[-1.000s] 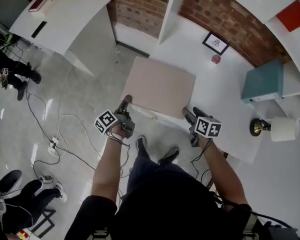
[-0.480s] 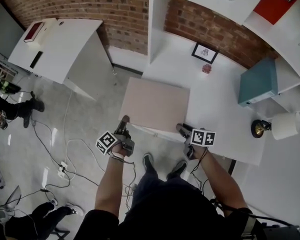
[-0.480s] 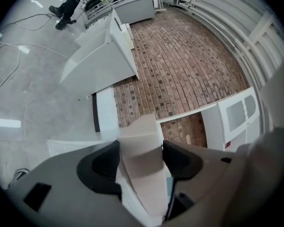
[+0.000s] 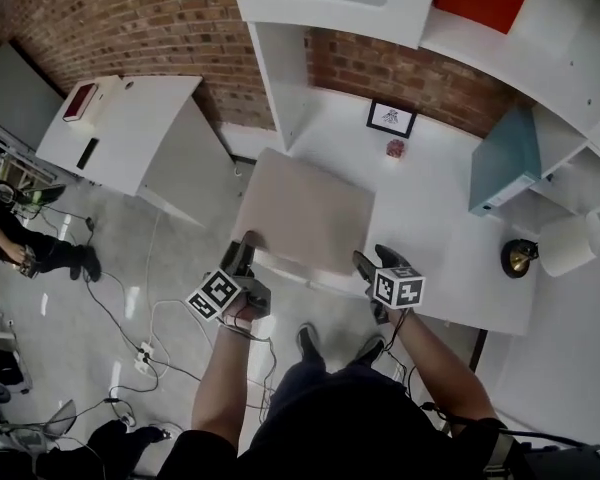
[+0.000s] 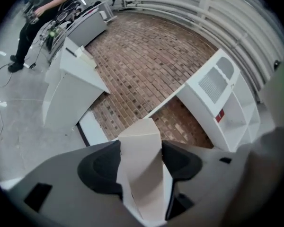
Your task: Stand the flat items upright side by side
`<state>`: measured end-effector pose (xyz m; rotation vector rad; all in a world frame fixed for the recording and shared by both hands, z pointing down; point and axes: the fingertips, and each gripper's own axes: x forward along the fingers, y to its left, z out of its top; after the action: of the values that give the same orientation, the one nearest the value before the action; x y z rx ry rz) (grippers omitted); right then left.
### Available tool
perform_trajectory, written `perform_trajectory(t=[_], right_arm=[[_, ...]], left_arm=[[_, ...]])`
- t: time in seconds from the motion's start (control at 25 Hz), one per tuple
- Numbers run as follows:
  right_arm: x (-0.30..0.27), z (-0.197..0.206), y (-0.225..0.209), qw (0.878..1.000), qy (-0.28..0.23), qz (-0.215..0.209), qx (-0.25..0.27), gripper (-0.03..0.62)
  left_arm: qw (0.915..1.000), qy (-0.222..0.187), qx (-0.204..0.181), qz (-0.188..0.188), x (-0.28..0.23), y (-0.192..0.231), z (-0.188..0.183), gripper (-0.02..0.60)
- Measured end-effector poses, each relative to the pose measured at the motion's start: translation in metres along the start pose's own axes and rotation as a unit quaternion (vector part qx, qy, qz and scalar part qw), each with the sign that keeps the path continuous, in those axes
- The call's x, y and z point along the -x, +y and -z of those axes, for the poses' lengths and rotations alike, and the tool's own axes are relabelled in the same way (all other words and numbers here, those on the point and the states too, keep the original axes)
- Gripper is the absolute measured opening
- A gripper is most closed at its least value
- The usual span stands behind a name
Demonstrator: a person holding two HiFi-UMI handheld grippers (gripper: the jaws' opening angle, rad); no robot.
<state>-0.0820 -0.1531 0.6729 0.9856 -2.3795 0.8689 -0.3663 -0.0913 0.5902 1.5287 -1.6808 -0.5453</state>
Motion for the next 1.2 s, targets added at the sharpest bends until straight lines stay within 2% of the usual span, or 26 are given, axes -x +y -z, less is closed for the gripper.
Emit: perform_trajectory(t=[0.16, 0.32, 0.48, 0.6, 0.8, 1.0, 1.2], right_arm=[[0.029, -0.034, 0.01, 0.997, -0.054, -0.021, 0.06, 0.258], [0.06, -0.054, 0.034, 0.986, -0.09, -0.051, 0.133, 0.258], [0.084, -0.061, 0.055, 0.969, -0.113, -0.066, 0.211, 0.264], [0.091, -0.055, 0.063, 0.961, -0.113, -0.071, 0.243, 0.275], [0.097, -0.05, 0.053, 0.962, -0.122, -0.052, 0.239, 0.292], [0.101, -0.06, 0.051, 0.964, -0.144, -0.033, 0.222, 0.31], [0.103, -0.056, 0.051, 0.967, -0.147, -0.015, 0.207, 0.319]], left_arm=[[0.9965, 0.002, -0.084, 0.003, -0.007, -0.059, 0.004, 0.267], [0.9865, 0.008, -0.164, 0.006, -0.012, -0.12, 0.021, 0.262], [0.9683, 0.019, -0.249, 0.009, -0.016, -0.179, 0.051, 0.258], [0.9529, 0.033, -0.301, 0.015, -0.017, -0.217, 0.079, 0.258], [0.9402, 0.059, -0.332, 0.045, -0.013, -0.262, 0.12, 0.258], [0.9218, 0.085, -0.372, 0.067, -0.008, -0.281, 0.144, 0.259], [0.9142, 0.11, -0.374, 0.111, -0.001, -0.289, 0.155, 0.258]])
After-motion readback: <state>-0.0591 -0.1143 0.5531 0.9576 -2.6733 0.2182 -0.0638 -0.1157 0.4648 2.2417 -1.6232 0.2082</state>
